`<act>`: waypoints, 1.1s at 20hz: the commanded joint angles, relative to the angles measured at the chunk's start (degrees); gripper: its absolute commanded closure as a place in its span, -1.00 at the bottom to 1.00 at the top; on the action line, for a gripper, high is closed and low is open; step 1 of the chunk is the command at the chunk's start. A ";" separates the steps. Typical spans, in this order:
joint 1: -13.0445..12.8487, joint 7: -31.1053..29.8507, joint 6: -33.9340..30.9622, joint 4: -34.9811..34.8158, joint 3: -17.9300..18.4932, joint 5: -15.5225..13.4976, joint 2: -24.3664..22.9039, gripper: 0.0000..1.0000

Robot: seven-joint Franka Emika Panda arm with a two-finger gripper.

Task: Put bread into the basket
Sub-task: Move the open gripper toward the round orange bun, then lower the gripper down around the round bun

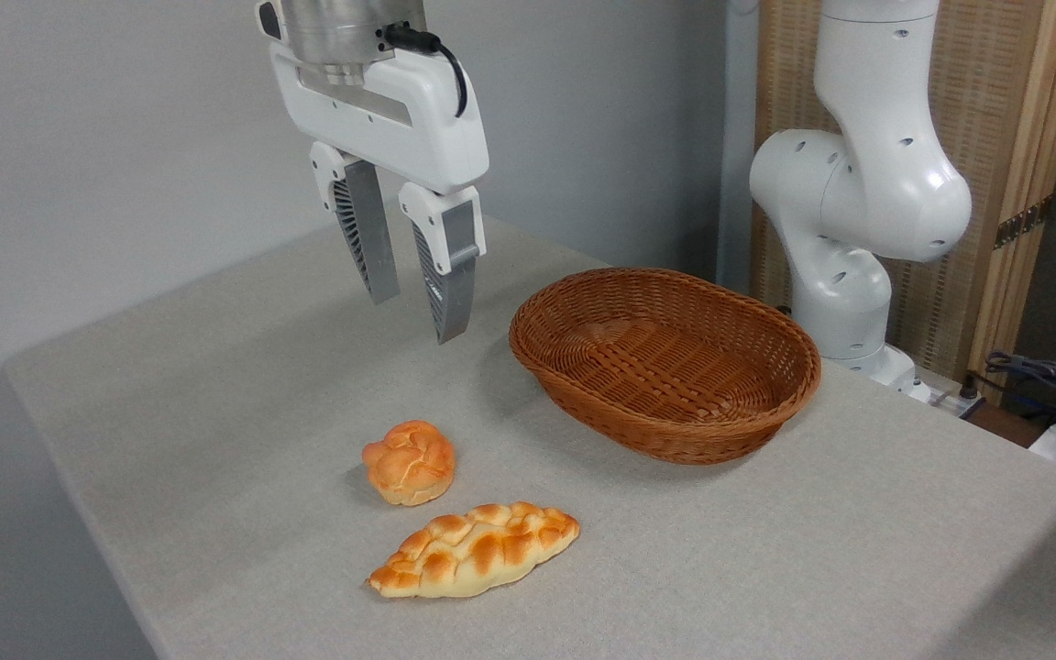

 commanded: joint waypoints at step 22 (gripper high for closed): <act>0.46 0.63 12.51 -12.03 -4.22 -1.07 0.84 -1.00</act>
